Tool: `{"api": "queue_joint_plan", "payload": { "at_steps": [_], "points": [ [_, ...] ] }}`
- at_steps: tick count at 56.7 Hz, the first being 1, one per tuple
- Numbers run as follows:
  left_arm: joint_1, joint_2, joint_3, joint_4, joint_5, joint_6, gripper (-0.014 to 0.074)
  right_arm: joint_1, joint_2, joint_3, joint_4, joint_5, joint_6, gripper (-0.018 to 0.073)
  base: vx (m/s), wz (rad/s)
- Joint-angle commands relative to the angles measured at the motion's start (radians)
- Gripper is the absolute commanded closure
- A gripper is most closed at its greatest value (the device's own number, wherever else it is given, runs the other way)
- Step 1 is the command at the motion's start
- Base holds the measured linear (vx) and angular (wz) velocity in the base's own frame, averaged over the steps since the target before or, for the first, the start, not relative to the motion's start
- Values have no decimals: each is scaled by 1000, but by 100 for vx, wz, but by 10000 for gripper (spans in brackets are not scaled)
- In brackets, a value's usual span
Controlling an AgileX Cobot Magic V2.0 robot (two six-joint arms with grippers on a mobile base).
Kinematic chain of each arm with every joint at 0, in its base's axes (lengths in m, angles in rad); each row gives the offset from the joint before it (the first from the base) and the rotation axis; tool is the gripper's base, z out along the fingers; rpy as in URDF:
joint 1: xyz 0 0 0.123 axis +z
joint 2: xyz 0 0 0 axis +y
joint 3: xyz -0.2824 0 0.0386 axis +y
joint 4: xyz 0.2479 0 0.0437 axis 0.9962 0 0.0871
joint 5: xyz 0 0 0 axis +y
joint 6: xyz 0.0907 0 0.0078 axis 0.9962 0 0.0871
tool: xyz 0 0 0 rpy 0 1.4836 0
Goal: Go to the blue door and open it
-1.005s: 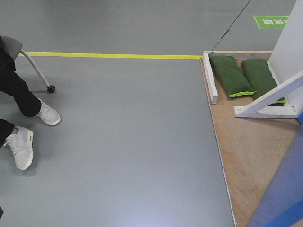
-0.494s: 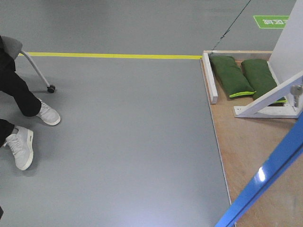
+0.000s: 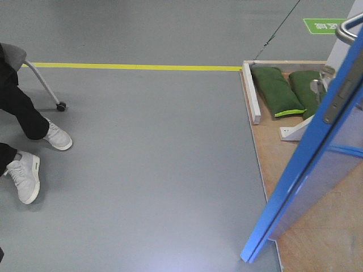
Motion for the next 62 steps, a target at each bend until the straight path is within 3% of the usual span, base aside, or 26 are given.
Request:
{"api": "queue_joint_plan", "payload": {
  "at_steps": [1, 36, 62],
  "points": [
    [-6, -13, -26, -3, -85, -7, 524, 49, 20, -26, -7, -28, -9, 547, 0, 0],
    [-6, -13, -26, -3, -85, -7, 524, 196, 177, -26, -6, -120, -7, 547, 0, 0],
    [-6, -13, -26, -3, -85, -7, 524, 199, 176, -20, -6, -115, -7, 547, 0, 0]
  ]
}}
